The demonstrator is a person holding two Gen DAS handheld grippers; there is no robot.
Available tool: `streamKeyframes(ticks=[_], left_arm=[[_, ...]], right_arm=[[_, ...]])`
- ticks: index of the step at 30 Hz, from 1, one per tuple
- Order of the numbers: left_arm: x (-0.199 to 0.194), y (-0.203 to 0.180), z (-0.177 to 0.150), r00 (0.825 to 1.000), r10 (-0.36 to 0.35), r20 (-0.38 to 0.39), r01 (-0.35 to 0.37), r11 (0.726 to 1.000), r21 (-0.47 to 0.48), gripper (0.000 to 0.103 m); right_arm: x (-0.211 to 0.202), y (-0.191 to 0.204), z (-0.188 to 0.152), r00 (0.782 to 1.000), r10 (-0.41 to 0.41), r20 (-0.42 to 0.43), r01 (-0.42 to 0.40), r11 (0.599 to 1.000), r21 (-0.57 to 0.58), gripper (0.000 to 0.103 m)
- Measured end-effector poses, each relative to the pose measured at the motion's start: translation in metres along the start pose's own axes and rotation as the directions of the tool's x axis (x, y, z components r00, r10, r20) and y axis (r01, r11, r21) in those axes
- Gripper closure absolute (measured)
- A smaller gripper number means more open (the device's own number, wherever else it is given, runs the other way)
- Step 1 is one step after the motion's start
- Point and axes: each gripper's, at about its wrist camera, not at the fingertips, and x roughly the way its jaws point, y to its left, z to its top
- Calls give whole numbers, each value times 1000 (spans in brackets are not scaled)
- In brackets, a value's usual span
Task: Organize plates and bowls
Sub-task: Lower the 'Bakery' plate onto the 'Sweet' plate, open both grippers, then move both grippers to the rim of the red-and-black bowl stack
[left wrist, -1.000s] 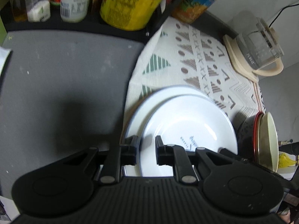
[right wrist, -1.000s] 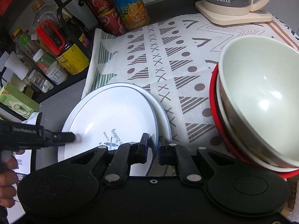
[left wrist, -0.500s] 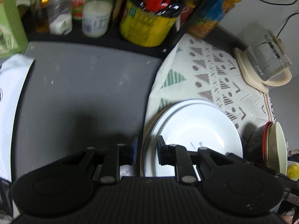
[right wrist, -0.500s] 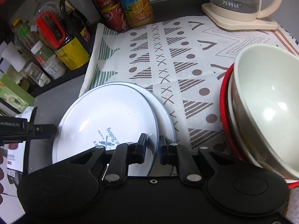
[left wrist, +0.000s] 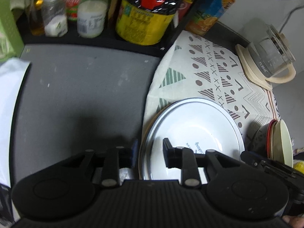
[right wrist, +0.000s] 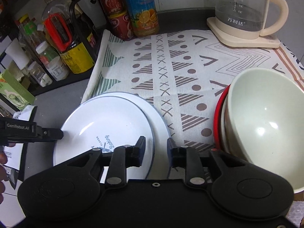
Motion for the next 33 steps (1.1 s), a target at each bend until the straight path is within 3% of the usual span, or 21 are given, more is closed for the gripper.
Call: streamKeyframes(ticks=[4, 12, 17, 28, 33], left_arm=[[1, -7, 3, 1000, -6, -6, 6, 999, 36, 59], [-8, -14, -5, 999, 46, 19, -46, 997, 54, 37], [-17, -20, -20, 996, 79, 32, -80, 996, 26, 35], [-37, -54, -68, 987, 135, 92, -128, 989, -76, 30], [-51, -77, -90, 975, 144, 169, -125, 985, -119, 18]], right_arm=[[-10, -5, 1, 1000, 16, 13, -17, 1000, 13, 60], [-22, -5, 3, 997, 73, 28, -73, 997, 0, 47], [-30, -10, 7, 990, 133, 44, -132, 991, -36, 40], [-68, -34, -14, 982, 179, 56, -166, 969, -182, 24], [-88, -53, -24, 973, 216, 79, -198, 962, -190, 23]])
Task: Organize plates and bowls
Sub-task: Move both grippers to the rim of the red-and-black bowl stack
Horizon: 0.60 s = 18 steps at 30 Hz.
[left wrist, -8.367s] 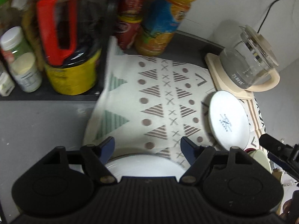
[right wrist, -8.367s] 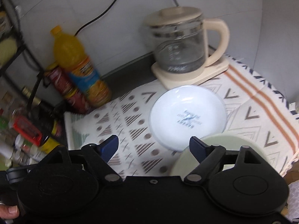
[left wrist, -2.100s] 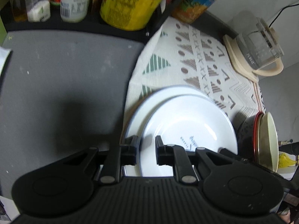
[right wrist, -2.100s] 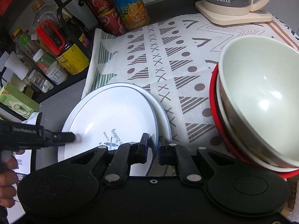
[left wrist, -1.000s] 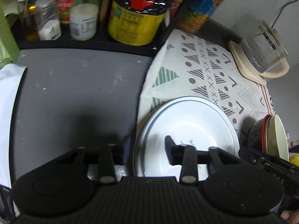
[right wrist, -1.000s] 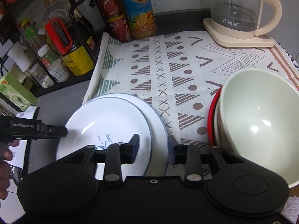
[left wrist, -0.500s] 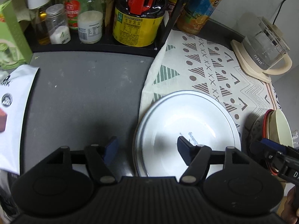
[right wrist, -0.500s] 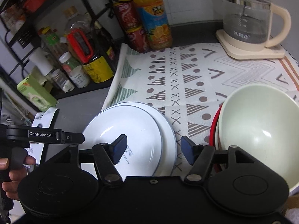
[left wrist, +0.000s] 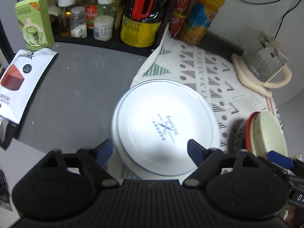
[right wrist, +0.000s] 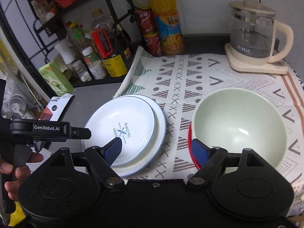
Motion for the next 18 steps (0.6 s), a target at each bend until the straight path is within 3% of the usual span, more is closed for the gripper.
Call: streamKeyframes(ticks=[7, 18], left_arm=[[-11, -32, -22, 1000, -17, 22, 17, 1000, -5, 16], [-14, -93, -39, 998, -57, 38, 54, 996, 68, 16]], right_arm=[[-37, -25, -15, 998, 6, 66, -7, 1000, 17, 17], [-72, -81, -40, 993, -73, 98, 61, 991, 117, 17]])
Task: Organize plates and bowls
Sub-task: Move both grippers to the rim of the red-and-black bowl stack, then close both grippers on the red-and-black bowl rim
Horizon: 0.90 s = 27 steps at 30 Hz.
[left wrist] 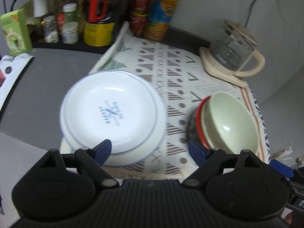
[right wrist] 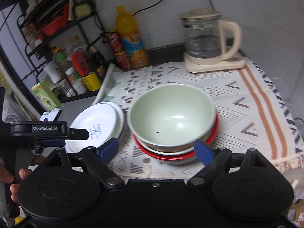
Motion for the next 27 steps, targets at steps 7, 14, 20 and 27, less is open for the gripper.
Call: streamKeyframes(ticks=[7, 14, 20, 27], left_arm=[[6, -27, 6, 998, -69, -15, 69, 997, 46, 16], [19, -42, 16, 988, -146, -50, 150, 985, 84, 16], [35, -52, 27, 979, -188, -80, 197, 973, 124, 16], [62, -61, 45, 967, -213, -141, 236, 956, 174, 16]], right_arm=[[-9, -26, -6, 998, -53, 17, 52, 996, 71, 15], [-13, -39, -7, 994, -102, 35, 96, 984, 147, 11], [-8, -47, -8, 988, -148, 35, 137, 966, 219, 10], [3, -55, -11, 982, -188, 17, 172, 928, 331, 7]])
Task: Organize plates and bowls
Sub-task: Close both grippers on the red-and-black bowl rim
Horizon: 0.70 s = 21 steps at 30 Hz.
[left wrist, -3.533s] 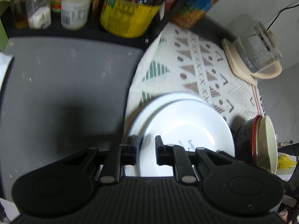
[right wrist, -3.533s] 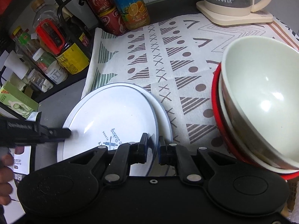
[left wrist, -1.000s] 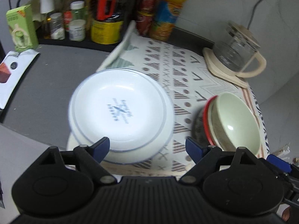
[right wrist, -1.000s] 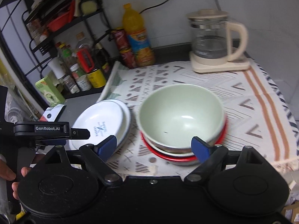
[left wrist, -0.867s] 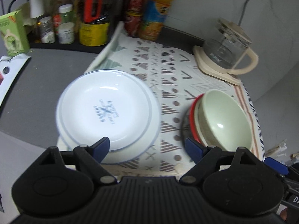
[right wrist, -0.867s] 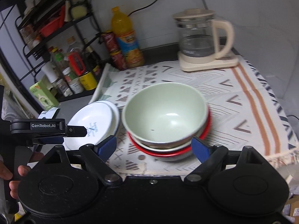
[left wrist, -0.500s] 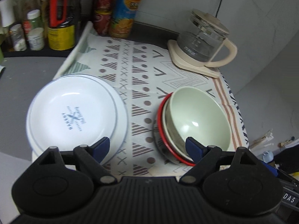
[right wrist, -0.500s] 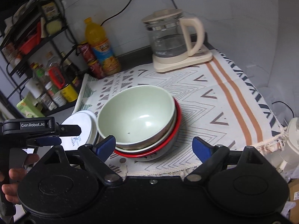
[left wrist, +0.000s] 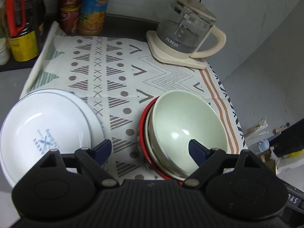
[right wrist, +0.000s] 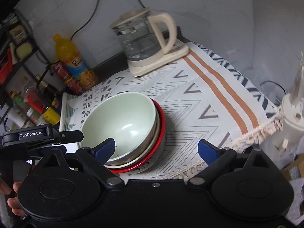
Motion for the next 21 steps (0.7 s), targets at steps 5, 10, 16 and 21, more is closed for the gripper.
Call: streamKeyframes(ticks=[5, 10, 16, 21], left_arm=[[21, 0, 15, 998, -32, -54, 34, 999, 41, 16], [40, 0, 29, 992, -91, -92, 100, 990, 99, 16], [69, 5, 41, 982, -100, -159, 124, 982, 144, 21], [87, 12, 47, 972, -109, -208, 141, 979, 146, 43]], right_arm=[[7, -1, 0, 999, -36, 15, 35, 997, 62, 0], [22, 3, 1, 998, -66, 15, 64, 991, 121, 1], [45, 8, 2, 995, -91, -28, 94, 978, 187, 22], [65, 6, -4, 989, -111, -96, 132, 958, 254, 42]])
